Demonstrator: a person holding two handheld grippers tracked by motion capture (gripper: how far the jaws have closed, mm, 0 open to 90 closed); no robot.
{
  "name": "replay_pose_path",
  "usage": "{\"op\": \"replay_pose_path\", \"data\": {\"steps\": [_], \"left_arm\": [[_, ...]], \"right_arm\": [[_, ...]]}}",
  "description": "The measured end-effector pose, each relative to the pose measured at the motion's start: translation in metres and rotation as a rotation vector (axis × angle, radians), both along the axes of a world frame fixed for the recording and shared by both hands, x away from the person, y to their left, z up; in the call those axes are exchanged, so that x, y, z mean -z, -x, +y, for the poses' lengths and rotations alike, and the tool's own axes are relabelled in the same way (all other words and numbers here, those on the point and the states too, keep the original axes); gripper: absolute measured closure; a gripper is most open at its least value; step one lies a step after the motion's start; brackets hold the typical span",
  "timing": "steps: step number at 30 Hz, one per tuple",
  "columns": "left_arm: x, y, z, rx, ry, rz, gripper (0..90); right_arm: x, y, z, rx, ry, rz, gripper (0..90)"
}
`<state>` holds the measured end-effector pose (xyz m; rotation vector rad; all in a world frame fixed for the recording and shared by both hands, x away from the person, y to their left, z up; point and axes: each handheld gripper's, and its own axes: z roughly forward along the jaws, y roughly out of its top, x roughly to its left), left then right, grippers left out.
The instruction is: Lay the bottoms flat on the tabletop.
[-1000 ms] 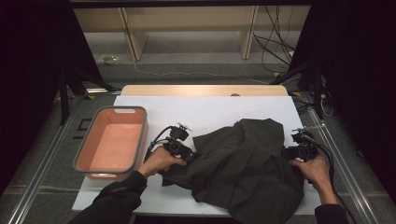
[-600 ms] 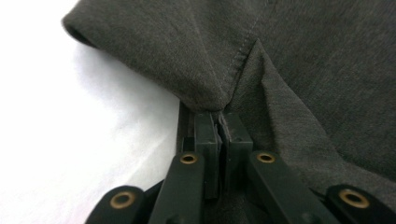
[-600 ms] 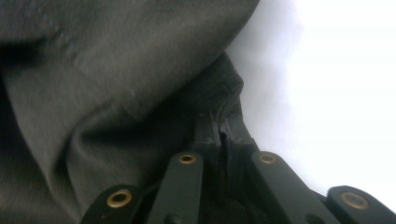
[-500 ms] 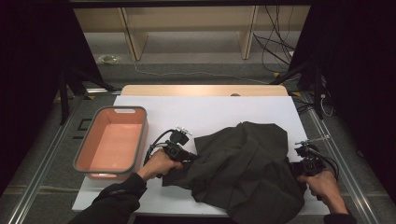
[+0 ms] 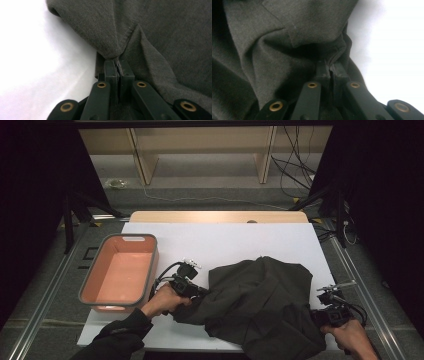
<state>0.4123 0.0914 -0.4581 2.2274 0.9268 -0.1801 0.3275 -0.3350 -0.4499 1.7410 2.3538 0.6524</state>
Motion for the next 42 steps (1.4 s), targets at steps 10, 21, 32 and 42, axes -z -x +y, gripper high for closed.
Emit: {"op": "replay_pose_path", "data": {"steps": [10,21,32,42], "left_arm": [[-0.002,-0.003,0.002,-0.058,0.007,0.019,73.2],[-0.014,-0.025,0.002,-0.195,0.030,-0.006,46.1],[-0.003,-0.044,-0.014,-0.238,0.014,0.034,32.2],[0.006,-0.052,-0.030,-0.232,0.040,0.059,37.1]], "right_arm": [[-0.009,-0.012,-0.004,0.040,0.006,-0.058,67.3],[-0.029,-0.022,-0.015,0.098,-0.015,-0.166,46.2],[-0.043,-0.043,-0.014,0.127,-0.061,-0.213,41.0],[-0.030,-0.070,-0.006,0.139,-0.079,-0.164,42.2]]}}
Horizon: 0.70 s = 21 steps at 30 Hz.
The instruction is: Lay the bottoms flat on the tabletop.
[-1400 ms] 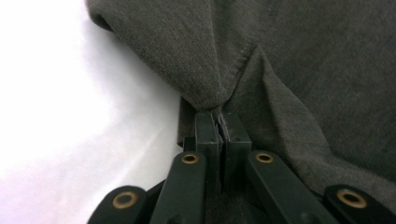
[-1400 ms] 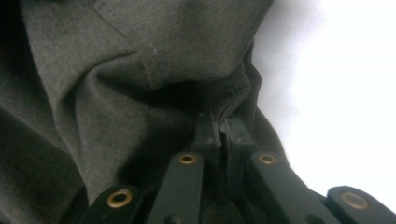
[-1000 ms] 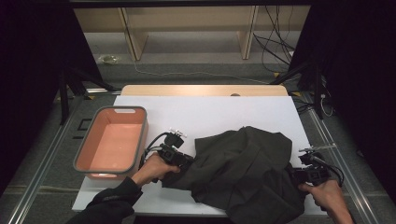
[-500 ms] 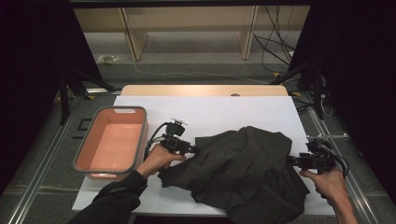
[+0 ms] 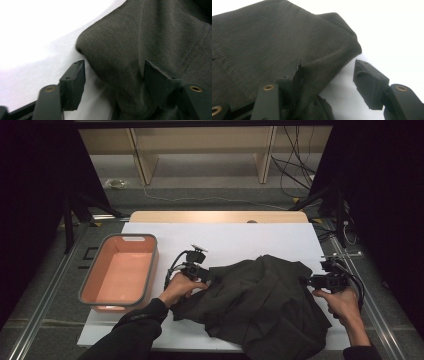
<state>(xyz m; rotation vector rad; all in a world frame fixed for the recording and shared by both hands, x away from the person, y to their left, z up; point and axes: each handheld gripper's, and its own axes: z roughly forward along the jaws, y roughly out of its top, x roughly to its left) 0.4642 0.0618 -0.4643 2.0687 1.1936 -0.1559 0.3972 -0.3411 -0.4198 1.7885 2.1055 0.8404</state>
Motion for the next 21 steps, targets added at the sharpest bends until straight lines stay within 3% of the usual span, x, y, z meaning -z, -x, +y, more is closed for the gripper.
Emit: {"op": "replay_pose_path", "data": {"steps": [6,8,13,21], "left_arm": [[-0.003,0.002,-0.004,0.038,0.024,-0.033,76.5],[-0.006,0.003,-0.003,0.041,0.028,-0.049,83.0],[-0.013,0.006,-0.002,0.040,0.035,-0.085,85.6],[-0.037,0.004,0.014,0.023,0.095,-0.134,86.0]], "right_arm": [[0.007,-0.008,0.001,-0.009,-0.045,0.024,61.6],[0.008,-0.010,0.002,-0.002,-0.041,0.023,69.6],[0.008,-0.013,0.004,-0.008,-0.044,0.007,87.2],[-0.011,-0.015,0.000,0.019,-0.015,-0.074,89.7]]}}
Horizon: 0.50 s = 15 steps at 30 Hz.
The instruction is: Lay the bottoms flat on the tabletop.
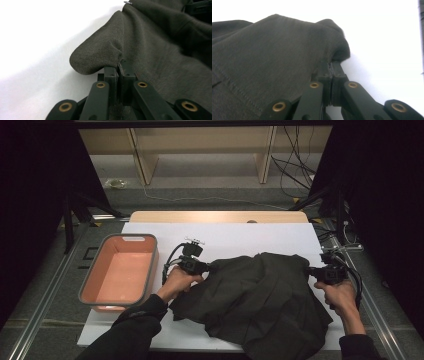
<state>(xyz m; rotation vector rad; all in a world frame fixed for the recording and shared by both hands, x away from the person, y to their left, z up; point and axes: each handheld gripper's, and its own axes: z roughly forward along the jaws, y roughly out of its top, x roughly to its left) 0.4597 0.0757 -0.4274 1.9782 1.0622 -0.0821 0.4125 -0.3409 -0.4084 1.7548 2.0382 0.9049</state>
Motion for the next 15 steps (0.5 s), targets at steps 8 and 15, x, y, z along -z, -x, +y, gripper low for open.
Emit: {"op": "replay_pose_path", "data": {"steps": [8,15], "left_arm": [[-0.032,-0.005,0.013,-0.042,0.047,-0.077,86.1],[-0.066,-0.019,0.036,-0.114,0.070,-0.153,86.2]], "right_arm": [[-0.034,-0.012,0.001,0.025,0.038,-0.091,89.9],[-0.069,-0.027,0.005,0.046,0.079,-0.169,90.0]]}}
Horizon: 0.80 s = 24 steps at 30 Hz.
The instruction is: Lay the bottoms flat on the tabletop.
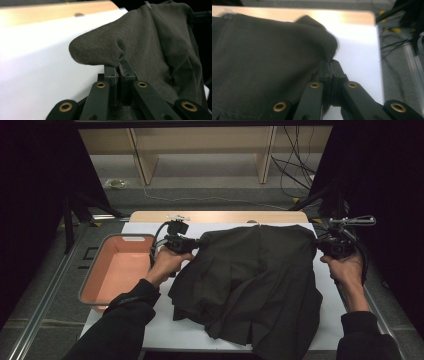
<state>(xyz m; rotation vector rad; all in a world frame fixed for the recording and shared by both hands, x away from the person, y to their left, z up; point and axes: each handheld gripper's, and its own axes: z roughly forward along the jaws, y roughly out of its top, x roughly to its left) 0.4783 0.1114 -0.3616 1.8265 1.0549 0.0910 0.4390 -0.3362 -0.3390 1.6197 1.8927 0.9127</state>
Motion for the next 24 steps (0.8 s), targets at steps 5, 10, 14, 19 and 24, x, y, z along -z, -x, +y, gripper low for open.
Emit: {"op": "replay_pose_path", "data": {"steps": [5,10,14,19,24], "left_arm": [[-0.017,-0.010,0.021,-0.049,0.026,-0.023,86.2],[-0.027,-0.012,0.032,-0.072,0.036,-0.041,86.2],[-0.036,-0.013,0.039,-0.084,0.051,-0.052,86.2],[-0.047,-0.014,0.043,-0.096,0.047,-0.076,86.0],[-0.044,-0.012,0.040,-0.085,0.043,-0.065,85.7]], "right_arm": [[-0.016,-0.009,0.009,-0.008,0.005,-0.040,90.0],[-0.027,-0.018,0.025,-0.013,0.028,-0.073,90.0],[-0.036,-0.027,0.034,-0.005,0.033,-0.095,90.0],[-0.043,-0.033,0.043,-0.002,0.027,-0.123,90.0],[-0.041,-0.035,0.046,0.002,0.034,-0.127,90.0]]}}
